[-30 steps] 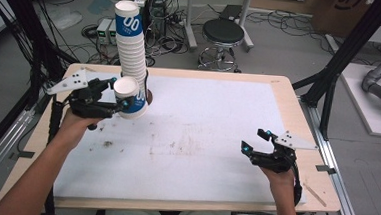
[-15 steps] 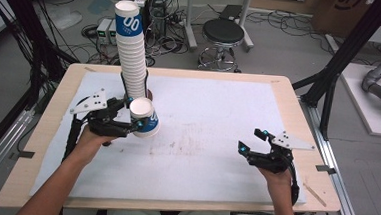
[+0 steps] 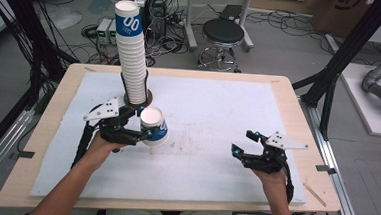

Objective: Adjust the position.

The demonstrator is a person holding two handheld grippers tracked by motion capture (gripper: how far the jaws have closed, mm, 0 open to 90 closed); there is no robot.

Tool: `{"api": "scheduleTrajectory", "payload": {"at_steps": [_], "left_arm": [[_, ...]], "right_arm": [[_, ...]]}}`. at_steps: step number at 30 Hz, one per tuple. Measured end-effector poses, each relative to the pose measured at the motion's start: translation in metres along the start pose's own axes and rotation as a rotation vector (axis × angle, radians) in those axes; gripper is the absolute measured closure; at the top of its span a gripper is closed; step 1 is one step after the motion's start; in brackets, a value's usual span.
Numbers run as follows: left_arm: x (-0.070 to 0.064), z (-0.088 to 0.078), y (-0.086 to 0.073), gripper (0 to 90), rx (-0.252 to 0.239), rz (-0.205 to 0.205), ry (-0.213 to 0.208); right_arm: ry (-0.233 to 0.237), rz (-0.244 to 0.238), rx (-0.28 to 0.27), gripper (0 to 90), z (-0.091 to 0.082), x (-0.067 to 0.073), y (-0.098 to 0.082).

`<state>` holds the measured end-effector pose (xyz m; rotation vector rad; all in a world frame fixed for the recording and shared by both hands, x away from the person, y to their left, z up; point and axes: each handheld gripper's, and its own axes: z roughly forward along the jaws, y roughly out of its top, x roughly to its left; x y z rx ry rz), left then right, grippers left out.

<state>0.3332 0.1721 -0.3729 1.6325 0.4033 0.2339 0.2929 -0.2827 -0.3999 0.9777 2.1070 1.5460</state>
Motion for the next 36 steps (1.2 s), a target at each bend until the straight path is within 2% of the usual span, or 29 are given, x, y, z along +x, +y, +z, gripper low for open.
{"api": "scheduleTrajectory", "payload": {"at_steps": [5,13,18,21,28,32,33,34,36], "left_arm": [[-0.007,0.011,-0.005,28.5,-0.003,-0.009,-0.030],[-0.011,0.024,-0.003,28.5,-0.016,-0.015,-0.076],[-0.013,0.032,-0.001,28.6,-0.004,-0.012,-0.099],[-0.014,0.034,-0.002,28.6,-0.001,-0.013,-0.106],[-0.019,0.043,-0.003,28.6,0.007,-0.012,-0.138],[-0.022,0.049,-0.002,28.5,0.013,-0.013,-0.157],[-0.023,0.051,-0.002,28.5,0.017,-0.015,-0.164],[-0.025,0.055,-0.001,28.5,0.020,-0.013,-0.176],[-0.028,0.058,0.000,28.5,0.020,-0.006,-0.191]], "right_arm": [[0.059,-0.015,-0.002,20.1,0.004,0.007,0.002],[0.167,-0.033,-0.013,20.0,0.017,0.018,0.008],[0.218,-0.045,-0.003,20.1,0.027,0.025,0.010],[0.233,-0.049,0.001,20.1,0.031,0.028,0.011],[0.294,-0.093,0.016,20.0,0.046,0.039,0.014],[0.341,-0.098,0.029,20.1,0.054,0.045,0.016],[0.341,-0.098,0.029,20.1,0.054,0.045,0.016],[0.371,-0.109,0.039,20.1,0.059,0.048,0.017],[0.391,-0.123,0.043,20.1,0.061,0.051,0.018]]}}
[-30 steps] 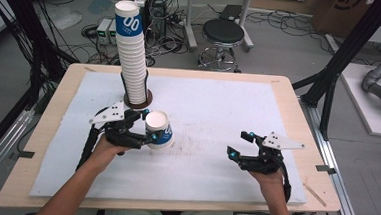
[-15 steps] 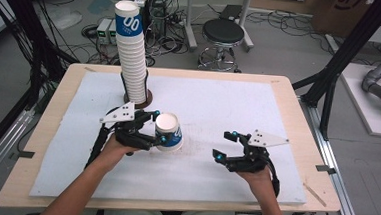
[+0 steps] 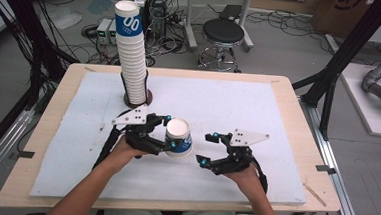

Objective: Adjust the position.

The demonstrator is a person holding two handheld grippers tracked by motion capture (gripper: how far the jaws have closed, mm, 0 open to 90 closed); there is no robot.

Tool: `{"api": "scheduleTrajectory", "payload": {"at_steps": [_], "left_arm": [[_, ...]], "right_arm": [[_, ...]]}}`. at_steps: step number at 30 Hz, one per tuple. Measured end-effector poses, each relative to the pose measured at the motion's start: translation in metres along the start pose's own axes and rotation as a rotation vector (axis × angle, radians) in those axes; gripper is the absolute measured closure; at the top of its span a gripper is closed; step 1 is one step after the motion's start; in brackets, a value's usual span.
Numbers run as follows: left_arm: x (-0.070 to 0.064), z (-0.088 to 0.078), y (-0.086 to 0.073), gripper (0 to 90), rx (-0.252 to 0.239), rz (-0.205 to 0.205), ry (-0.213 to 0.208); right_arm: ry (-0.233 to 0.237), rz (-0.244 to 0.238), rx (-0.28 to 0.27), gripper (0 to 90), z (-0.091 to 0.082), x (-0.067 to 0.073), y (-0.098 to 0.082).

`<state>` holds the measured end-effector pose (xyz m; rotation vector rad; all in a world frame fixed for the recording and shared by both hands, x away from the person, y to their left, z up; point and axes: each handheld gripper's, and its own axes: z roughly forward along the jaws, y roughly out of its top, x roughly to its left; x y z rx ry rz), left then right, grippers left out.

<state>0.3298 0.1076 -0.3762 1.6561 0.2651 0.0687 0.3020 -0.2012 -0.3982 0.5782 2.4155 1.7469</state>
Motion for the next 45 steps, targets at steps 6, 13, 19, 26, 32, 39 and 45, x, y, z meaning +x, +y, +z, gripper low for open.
{"api": "scheduleTrajectory", "payload": {"at_steps": [6,13,19,26,32,39,45], "left_arm": [[-0.004,0.009,0.004,28.6,0.001,0.009,-0.033],[-0.006,0.018,0.005,28.6,0.001,0.006,-0.063],[-0.008,0.024,0.005,28.7,0.000,0.004,-0.087],[-0.010,0.027,0.006,28.9,-0.032,-0.009,-0.115],[-0.011,0.028,0.006,29.1,-0.043,-0.018,-0.121],[-0.011,0.027,0.007,29.8,-0.034,-0.010,-0.125],[-0.009,0.027,0.005,29.0,0.006,-0.033,-0.113]], "right_arm": [[0.024,-0.010,-0.015,20.1,0.005,0.001,0.004],[0.053,-0.009,-0.008,20.1,0.008,0.002,0.004],[0.064,-0.011,-0.016,20.1,0.009,0.003,0.005],[0.081,-0.008,-0.004,19.2,0.014,0.005,0.004],[0.097,-0.014,-0.010,20.8,0.013,0.005,0.005],[0.098,-0.045,0.000,25.8,0.012,0.006,0.005],[0.080,-0.065,0.052,29.4,0.011,0.005,0.007]]}}
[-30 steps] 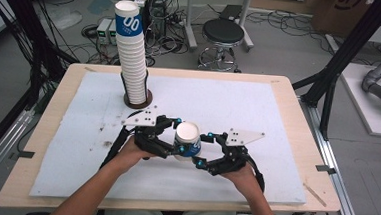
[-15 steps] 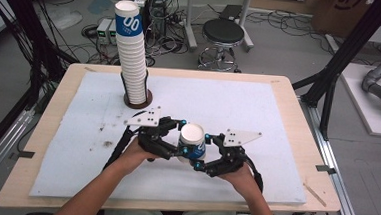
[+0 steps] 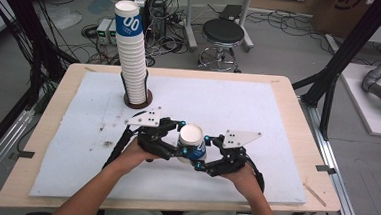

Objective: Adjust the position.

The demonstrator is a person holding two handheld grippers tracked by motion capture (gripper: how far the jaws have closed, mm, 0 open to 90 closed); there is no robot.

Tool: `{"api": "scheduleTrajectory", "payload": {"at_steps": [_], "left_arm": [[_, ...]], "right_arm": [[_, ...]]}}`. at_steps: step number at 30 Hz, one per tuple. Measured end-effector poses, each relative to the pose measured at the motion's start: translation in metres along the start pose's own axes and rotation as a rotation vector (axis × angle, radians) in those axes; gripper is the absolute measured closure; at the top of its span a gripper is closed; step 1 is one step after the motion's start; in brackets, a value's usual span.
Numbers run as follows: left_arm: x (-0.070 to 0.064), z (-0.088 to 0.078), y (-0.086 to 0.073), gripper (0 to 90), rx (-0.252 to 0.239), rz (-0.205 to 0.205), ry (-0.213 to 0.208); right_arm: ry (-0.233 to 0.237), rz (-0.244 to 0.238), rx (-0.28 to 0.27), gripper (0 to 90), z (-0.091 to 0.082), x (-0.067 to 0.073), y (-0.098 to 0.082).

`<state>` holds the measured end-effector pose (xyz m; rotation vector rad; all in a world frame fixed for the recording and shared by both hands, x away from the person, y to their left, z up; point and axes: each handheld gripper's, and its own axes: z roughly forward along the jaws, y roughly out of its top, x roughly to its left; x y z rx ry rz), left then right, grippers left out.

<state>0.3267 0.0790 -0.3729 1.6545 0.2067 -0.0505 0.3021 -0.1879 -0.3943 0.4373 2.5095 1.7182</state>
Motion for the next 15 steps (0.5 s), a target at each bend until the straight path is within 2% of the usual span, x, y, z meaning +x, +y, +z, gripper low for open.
{"api": "scheduleTrajectory", "payload": {"at_steps": [1,2,4,7,11,12,14,15], "left_arm": [[0.000,0.000,0.000,28.5,0.000,0.000,0.000],[0.000,0.000,0.000,25.5,0.022,-0.011,0.019],[0.001,0.000,-0.001,13.9,0.053,-0.047,0.035],[0.001,-0.003,-0.001,13.8,0.094,-0.041,0.047],[0.002,-0.008,-0.001,13.8,0.109,-0.031,0.039],[0.003,-0.011,-0.001,13.8,0.122,-0.026,0.037],[0.003,-0.013,0.000,13.8,0.131,-0.025,0.040],[0.004,-0.016,0.000,13.8,0.147,-0.028,0.041]], "right_arm": [[0.002,0.000,0.010,29.5,0.000,0.000,0.001],[-0.001,-0.001,0.022,29.5,-0.001,0.000,0.001],[0.000,-0.003,0.035,29.5,-0.001,-0.001,0.003],[0.006,0.005,0.058,29.4,-0.003,-0.004,0.004],[0.000,-0.004,0.075,29.5,-0.006,-0.006,0.007],[-0.016,-0.020,0.111,29.5,-0.007,-0.007,0.009],[-0.018,-0.028,0.125,29.5,-0.006,-0.007,0.011],[-0.023,-0.054,0.172,29.5,-0.006,-0.007,0.015]]}}
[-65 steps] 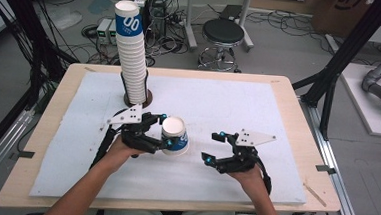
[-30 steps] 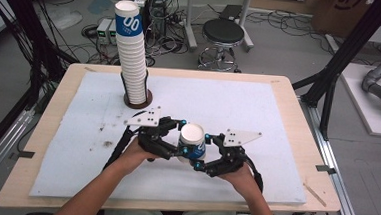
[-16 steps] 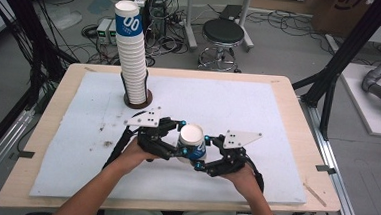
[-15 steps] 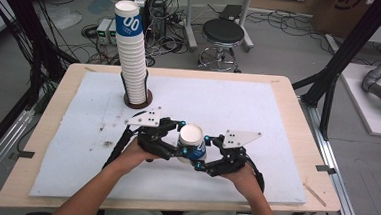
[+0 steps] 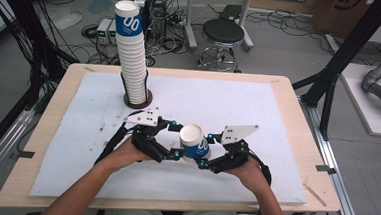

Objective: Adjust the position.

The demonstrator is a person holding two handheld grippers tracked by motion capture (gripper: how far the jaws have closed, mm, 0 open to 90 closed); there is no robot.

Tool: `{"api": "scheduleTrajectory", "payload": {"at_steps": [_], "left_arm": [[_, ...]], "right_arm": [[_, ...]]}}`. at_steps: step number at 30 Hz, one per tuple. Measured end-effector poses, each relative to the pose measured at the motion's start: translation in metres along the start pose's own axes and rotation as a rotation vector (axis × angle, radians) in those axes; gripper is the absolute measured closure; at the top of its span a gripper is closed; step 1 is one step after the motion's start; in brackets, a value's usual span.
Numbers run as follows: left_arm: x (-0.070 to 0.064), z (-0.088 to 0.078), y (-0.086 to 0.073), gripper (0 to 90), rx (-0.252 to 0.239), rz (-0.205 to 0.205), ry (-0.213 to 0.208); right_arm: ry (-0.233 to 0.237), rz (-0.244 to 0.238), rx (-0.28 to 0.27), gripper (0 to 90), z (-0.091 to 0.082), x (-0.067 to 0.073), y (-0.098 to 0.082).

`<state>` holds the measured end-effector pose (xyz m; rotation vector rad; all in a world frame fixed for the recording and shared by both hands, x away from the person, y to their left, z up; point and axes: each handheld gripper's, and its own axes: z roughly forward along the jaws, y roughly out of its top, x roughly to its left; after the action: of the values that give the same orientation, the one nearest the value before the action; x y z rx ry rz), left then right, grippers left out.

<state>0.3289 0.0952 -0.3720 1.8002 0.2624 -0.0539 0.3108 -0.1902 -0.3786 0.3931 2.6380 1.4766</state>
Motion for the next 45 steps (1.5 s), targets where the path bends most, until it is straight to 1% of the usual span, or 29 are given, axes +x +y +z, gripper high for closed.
{"api": "scheduleTrajectory", "payload": {"at_steps": [3,4,5,7,8,9,10,11,14,15,17,18,19,20,21,22,23,25,27,29,30,31,32,33,38,39,40,42,45], "left_arm": [[0.000,-0.003,0.002,13.8,0.038,0.003,0.005],[0.000,-0.003,0.002,13.8,0.038,0.003,0.005],[0.000,-0.006,0.006,13.8,0.063,0.010,0.008],[0.001,-0.008,0.010,13.8,0.083,0.018,-0.002],[0.001,-0.008,0.011,13.9,0.086,0.014,-0.004],[0.001,-0.009,0.012,13.8,0.097,0.018,-0.004],[0.001,-0.009,0.012,13.9,0.097,0.018,-0.004],[0.001,-0.009,0.014,13.9,0.115,0.021,0.002],[0.002,-0.007,0.015,14.2,0.146,0.028,0.000],[0.003,-0.007,0.015,14.4,0.163,0.038,0.002],[0.003,-0.006,0.015,14.7,0.170,0.035,0.009],[0.003,-0.005,0.016,14.7,0.178,0.037,0.010],[0.004,-0.004,0.017,15.0,0.183,0.035,0.006],[0.004,-0.003,0.017,15.0,0.193,0.041,0.004],[0.004,-0.002,0.017,15.2,0.195,0.037,0.004],[0.004,-0.001,0.017,15.3,0.206,0.046,0.000],[0.004,-0.001,0.017,15.3,0.217,0.050,0.002],[0.005,0.001,0.016,15.7,0.234,0.050,0.002],[0.006,0.003,0.015,17.1,0.251,0.051,0.004],[0.006,0.005,0.014,21.0,0.269,0.052,-0.002],[0.007,0.005,0.014,23.1,0.282,0.060,-0.006],[0.007,0.005,0.013,26.6,0.288,0.062,-0.016],[0.007,0.005,0.013,28.7,0.288,0.062,-0.016],[0.008,0.006,0.012,29.1,0.293,0.066,-0.016],[0.008,0.006,0.011,30.1,0.305,0.085,-0.018],[0.008,0.007,0.010,30.1,0.299,0.091,-0.016],[0.008,0.007,0.010,30.0,0.293,0.092,-0.016],[0.009,0.006,0.009,30.0,0.276,0.090,-0.017],[0.010,0.004,0.006,30.0,0.254,0.088,-0.019]], "right_arm": [[-0.008,-0.042,0.064,29.4,0.000,-0.001,0.007],[-0.008,-0.042,0.064,29.4,0.000,-0.001,0.007],[-0.011,-0.066,0.111,29.4,0.000,-0.002,0.013],[-0.012,-0.091,0.153,29.4,0.001,-0.003,0.018],[-0.017,-0.107,0.180,29.4,0.001,-0.003,0.021],[-0.017,-0.116,0.202,29.4,0.002,-0.003,0.024],[-0.017,-0.116,0.202,29.4,0.002,-0.003,0.024],[-0.019,-0.138,0.250,29.4,0.004,-0.003,0.030],[-0.013,-0.156,0.290,29.3,0.008,-0.003,0.036],[-0.012,-0.164,0.305,29.3,0.009,-0.002,0.038],[-0.012,-0.180,0.340,29.3,0.012,-0.002,0.041],[-0.012,-0.180,0.340,29.3,0.012,-0.002,0.041],[-0.017,-0.193,0.391,29.3,0.015,0.000,0.046],[-0.019,-0.203,0.406,29.3,0.016,0.000,0.047],[-0.018,-0.213,0.429,29.3,0.018,0.000,0.049],[-0.021,-0.229,0.444,29.3,0.020,0.000,0.050],[-0.020,-0.226,0.462,29.3,0.021,0.001,0.051],[-0.011,-0.231,0.478,29.2,0.024,0.001,0.054],[-0.012,-0.239,0.497,29.2,0.025,0.002,0.056],[-0.009,-0.246,0.519,29.2,0.027,0.003,0.058],[-0.009,-0.252,0.531,29.3,0.028,0.003,0.059],[-0.008,-0.255,0.541,29.3,0.028,0.004,0.059],[-0.018,-0.261,0.553,29.2,0.029,0.005,0.059],[-0.026,-0.267,0.561,29.3,0.029,0.005,0.059],[-0.031,-0.277,0.549,29.3,0.030,0.005,0.056],[-0.030,-0.275,0.542,26.8,0.030,0.005,0.054],[-0.040,-0.260,0.533,24.6,0.029,0.005,0.053],[-0.035,-0.218,0.492,22.3,0.028,0.002,0.051],[-0.028,-0.184,0.403,21.8,0.021,-0.001,0.047]]}}
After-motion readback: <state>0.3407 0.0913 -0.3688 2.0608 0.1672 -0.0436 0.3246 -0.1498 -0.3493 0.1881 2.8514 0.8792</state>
